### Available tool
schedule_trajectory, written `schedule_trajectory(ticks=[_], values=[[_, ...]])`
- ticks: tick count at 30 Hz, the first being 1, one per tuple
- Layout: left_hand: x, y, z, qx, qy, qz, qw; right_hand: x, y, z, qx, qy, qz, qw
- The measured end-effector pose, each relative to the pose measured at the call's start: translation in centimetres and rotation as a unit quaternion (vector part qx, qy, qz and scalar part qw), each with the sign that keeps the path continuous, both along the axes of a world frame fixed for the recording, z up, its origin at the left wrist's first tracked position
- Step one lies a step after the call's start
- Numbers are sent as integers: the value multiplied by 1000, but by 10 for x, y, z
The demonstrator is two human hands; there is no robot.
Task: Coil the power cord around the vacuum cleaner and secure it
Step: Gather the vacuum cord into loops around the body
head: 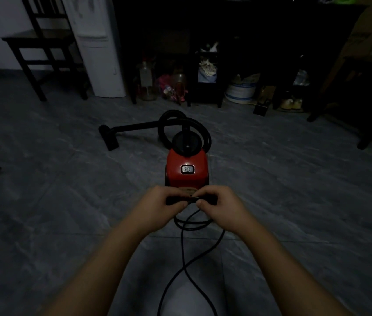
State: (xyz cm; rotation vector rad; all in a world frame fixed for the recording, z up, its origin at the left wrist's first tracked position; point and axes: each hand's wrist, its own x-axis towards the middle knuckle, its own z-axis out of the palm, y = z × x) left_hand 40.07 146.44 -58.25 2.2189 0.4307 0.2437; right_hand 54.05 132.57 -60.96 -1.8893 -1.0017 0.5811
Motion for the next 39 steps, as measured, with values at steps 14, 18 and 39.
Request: schedule_trajectory(ticks=[14,18,39], values=[[5,4,4,-328,-72,140,931,2,2,10,138,51,-46,988],[5,13,1,-408,-126,207,880,5,2,8,151,72,-70,983],[-5,6,-8,73,6,67,995,3,3,-16,-22,-49,4,999]])
